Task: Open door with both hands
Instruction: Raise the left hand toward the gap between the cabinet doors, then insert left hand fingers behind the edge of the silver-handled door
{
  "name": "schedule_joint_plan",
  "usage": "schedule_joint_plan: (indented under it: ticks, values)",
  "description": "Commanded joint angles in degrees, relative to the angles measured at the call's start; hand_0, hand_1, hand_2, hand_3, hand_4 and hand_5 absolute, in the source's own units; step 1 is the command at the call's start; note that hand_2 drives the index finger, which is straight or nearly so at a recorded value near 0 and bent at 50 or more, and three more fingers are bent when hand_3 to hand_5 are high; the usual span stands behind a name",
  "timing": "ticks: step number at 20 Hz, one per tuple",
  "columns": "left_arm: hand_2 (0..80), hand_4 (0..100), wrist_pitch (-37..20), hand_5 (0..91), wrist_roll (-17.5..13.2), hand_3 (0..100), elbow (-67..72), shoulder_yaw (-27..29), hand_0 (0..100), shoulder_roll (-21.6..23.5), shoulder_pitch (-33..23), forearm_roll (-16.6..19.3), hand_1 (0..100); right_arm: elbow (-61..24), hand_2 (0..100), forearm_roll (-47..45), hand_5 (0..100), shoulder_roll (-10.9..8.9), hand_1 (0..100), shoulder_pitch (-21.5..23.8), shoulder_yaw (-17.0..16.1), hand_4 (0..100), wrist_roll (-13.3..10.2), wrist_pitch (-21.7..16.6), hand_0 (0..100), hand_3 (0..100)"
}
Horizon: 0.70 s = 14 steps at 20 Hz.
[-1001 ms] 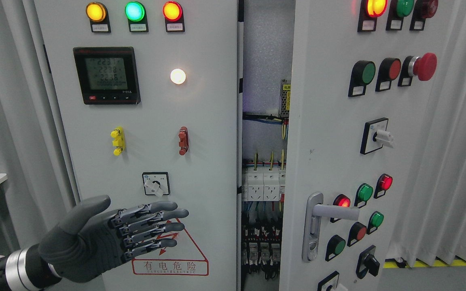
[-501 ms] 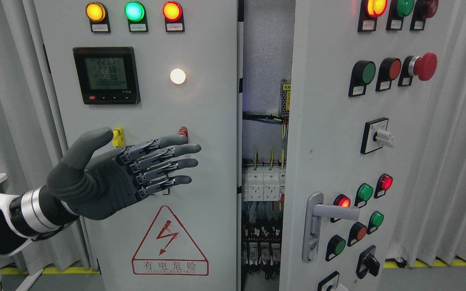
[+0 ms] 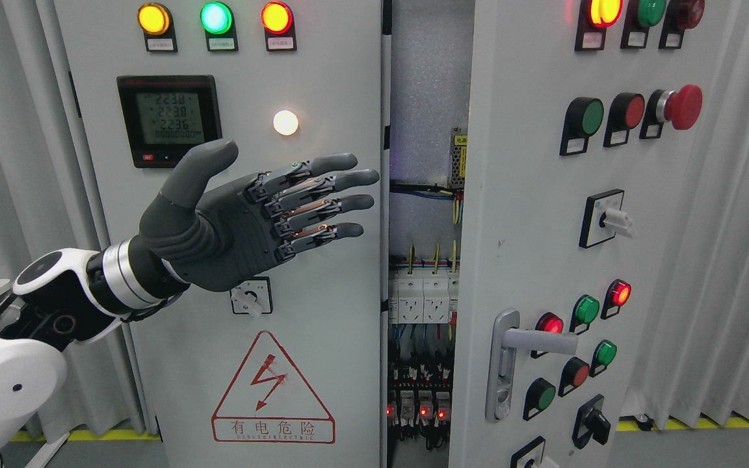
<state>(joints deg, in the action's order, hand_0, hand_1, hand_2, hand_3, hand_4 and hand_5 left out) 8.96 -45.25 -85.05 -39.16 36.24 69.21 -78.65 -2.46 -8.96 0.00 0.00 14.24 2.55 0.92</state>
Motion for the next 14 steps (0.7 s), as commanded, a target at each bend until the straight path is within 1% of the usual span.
schedule_joint_plan:
  ticks: [1,6,8,10,14]
  values:
    - [2.8,3,-2.6,0.0,0.0,3,8.8,-25.5,29,-1.1,10.1,-6.3,0,0.0,0,0.0,0,-0.53,0,1.7,0.0,0,0.0,0.0,22,0]
    - [2.8,3,-2.7,0.0,0.1,3,10.8,-28.8,29,-4.5,13.0,-6.8,0,0.0,0,0.0,0,-0.53,0,1.7,0.0,0,0.0,0.0,22,0]
    - [2.8,3,-2.6,0.0,0.2,3,11.5,-29.2,29,-5.7,13.7,-6.8,0,0.0,0,0.0,0,-0.53,0,1.8,0.0,0,0.0,0.0,22,0]
    - [2.8,3,-2.5,0.0,0.9,3,12.8,-29.7,29,-7.1,14.8,-7.0,0,0.0,0,0.0,0,-0.53,0,1.8,0.0,0,0.0,0.0,22,0]
    - [2.8,3,-2.6,0.0,1.3,3,12.5,-30.8,29,-7.4,18.3,-9.4,0,0.0,0,0.0,0,-0.53,0,1.7,0.0,0,0.0,0.0,22,0]
